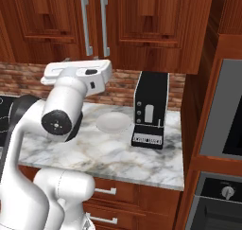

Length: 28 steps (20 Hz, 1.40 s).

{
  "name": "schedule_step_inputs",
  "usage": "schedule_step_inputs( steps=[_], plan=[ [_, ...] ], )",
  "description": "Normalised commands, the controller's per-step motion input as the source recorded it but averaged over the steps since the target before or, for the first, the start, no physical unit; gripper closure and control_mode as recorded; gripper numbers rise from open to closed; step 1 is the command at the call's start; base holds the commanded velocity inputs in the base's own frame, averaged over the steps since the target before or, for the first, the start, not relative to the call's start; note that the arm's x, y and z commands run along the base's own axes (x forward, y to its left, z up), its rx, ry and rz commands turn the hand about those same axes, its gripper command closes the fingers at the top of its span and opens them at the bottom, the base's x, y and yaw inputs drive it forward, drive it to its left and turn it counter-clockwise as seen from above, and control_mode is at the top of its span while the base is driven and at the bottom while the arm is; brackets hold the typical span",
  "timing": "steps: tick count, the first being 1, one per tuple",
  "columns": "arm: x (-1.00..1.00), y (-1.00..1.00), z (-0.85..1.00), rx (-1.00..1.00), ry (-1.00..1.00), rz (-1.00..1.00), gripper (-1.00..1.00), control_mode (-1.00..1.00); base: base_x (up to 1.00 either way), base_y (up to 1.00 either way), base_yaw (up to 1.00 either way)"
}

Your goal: Pick the spray and soap dispenser from the cabinet and place them on the counter.

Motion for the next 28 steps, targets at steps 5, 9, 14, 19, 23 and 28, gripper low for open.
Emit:
schedule_step_inputs(
  steps=[5, 9, 14, 19, 23, 28],
  plan=[
    [0.18, -0.01, 0.08, 0.00, 0.07, 0.00, -1.00, -1.00, 0.00, 0.00, 0.00],
    [0.21, 0.00, 0.07, 0.00, 0.11, 0.00, -1.00, -1.00, 0.00, 0.00, 0.00],
    [0.21, 0.00, 0.00, 0.00, 0.02, 0.00, -1.00, -1.00, 0.00, 0.00, 0.00],
    [0.16, 0.00, 0.00, 0.00, 0.00, 0.00, -1.00, -1.00, 0.00, 0.00, 0.00],
    [0.16, 0.00, 0.00, 0.00, 0.00, 0.00, -1.00, -1.00, 0.00, 0.00, 0.00],
    [0.21, 0.00, 0.00, 0.00, -0.03, 0.00, -1.00, -1.00, 0.00, 0.00, 0.00]
  ],
)
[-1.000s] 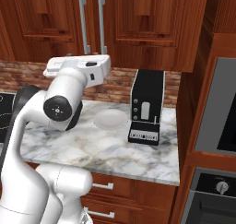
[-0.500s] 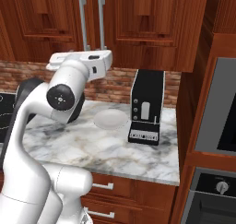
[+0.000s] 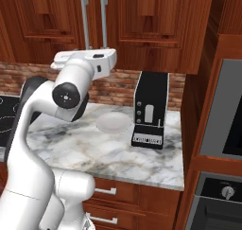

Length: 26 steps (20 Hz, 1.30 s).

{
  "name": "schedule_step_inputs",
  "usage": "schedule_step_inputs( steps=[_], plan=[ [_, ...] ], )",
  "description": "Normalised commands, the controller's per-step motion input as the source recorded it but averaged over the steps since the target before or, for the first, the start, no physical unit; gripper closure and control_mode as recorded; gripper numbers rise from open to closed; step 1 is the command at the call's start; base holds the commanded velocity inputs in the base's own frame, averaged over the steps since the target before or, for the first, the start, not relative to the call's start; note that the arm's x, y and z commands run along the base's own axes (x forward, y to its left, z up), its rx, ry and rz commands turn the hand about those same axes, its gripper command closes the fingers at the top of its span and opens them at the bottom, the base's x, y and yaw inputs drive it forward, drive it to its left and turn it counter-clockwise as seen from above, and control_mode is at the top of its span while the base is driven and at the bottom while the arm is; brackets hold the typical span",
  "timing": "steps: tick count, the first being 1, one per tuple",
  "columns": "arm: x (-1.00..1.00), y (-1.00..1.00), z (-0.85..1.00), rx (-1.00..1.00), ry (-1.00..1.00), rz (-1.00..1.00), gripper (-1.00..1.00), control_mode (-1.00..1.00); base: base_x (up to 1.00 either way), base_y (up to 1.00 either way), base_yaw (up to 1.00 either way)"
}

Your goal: Pick the spray and soap dispenser from the cabinet and place them on the counter.

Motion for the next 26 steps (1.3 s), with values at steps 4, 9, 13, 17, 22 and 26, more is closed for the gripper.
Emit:
schedule_step_inputs(
  steps=[4, 9, 13, 17, 22, 26],
  plan=[
    [0.18, 0.00, 0.00, 0.00, -0.05, 0.00, -1.00, -1.00, 0.00, 0.00, 0.00],
    [0.17, 0.00, 0.00, 0.00, -0.03, 0.00, -1.00, -1.00, 0.00, 0.00, 0.00],
    [0.20, 0.00, 0.00, 0.00, 0.00, 0.00, -1.00, -1.00, 0.00, 0.00, 0.00],
    [0.19, 0.00, 0.00, 0.00, 0.00, 0.00, -1.00, -1.00, 0.00, 0.00, 0.00],
    [0.14, 0.00, 0.00, 0.00, 0.00, 0.00, -1.00, -1.00, 0.00, 0.00, 0.00],
    [0.07, -0.02, 0.00, 0.00, -0.01, 0.00, -1.00, -1.00, 0.00, 0.00, 0.00]
  ],
)
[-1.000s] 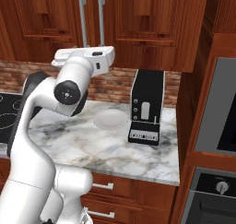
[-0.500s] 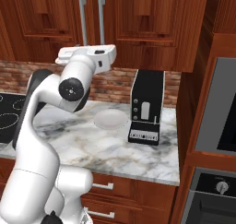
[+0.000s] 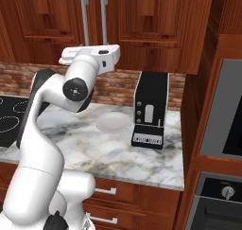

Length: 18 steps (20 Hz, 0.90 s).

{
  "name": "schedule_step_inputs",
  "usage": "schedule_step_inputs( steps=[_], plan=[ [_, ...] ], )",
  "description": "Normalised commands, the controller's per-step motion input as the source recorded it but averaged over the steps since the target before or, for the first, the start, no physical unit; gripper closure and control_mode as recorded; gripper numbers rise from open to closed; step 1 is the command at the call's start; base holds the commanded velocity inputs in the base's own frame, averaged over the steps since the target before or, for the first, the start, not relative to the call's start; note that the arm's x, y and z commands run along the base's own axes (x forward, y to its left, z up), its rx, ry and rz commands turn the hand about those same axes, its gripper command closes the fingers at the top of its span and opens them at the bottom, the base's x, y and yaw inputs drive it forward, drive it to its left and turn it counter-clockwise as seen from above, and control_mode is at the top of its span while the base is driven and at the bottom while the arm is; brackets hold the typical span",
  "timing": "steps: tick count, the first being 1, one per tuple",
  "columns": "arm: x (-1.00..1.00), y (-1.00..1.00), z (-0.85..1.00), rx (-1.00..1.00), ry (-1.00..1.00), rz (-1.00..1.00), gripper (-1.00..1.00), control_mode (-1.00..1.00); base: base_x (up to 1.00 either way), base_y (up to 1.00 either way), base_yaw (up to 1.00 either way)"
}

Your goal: Pick the spray and soap dispenser from the cabinet and place them on the counter.

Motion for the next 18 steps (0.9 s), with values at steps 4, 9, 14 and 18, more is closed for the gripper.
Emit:
schedule_step_inputs(
  steps=[4, 9, 14, 18],
  plan=[
    [0.04, -0.09, 0.00, 0.00, 0.00, 0.01, -1.00, -1.00, 0.00, 0.00, 0.00],
    [0.09, -0.06, 0.00, 0.00, 0.00, 0.01, -1.00, -1.00, 0.00, 0.00, 0.00],
    [0.21, -0.01, -0.01, 0.00, 0.00, 0.01, -1.00, -1.00, 0.00, 0.00, 0.00],
    [0.26, 0.00, -0.05, 0.00, 0.00, 0.01, -1.00, -1.00, 0.00, 0.00, 0.00]
  ],
)
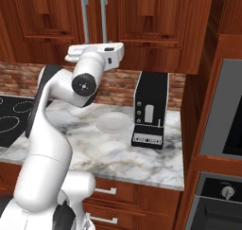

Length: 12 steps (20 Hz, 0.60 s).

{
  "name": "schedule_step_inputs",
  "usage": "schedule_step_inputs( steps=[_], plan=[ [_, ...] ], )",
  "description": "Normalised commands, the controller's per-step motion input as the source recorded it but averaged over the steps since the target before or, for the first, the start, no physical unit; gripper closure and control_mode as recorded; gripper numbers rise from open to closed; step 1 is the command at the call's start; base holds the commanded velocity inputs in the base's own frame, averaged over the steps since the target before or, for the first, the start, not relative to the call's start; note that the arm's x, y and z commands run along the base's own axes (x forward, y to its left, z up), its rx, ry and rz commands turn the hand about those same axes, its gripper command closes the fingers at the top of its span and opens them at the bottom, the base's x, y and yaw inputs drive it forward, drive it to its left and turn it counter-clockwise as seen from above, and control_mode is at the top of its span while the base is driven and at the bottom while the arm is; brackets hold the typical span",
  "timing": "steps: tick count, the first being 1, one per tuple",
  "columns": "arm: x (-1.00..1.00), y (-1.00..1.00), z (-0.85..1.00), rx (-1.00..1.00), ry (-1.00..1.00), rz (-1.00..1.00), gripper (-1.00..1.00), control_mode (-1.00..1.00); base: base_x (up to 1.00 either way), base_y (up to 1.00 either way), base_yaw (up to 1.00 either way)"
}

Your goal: Pick the spray and soap dispenser from the cabinet and place them on the counter.

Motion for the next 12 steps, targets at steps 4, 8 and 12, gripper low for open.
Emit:
schedule_step_inputs(
  steps=[4, 8, 12],
  plan=[
    [0.27, 0.00, -0.04, 0.00, 0.00, 0.01, -1.00, -1.00, 0.00, 0.00, 0.00],
    [0.24, 0.00, 0.00, 0.00, 0.00, 0.01, -1.00, -1.00, 0.00, 0.00, 0.00],
    [0.21, 0.00, 0.00, 0.00, 0.00, 0.01, -1.00, -1.00, 0.00, 0.00, 0.00]
  ],
)
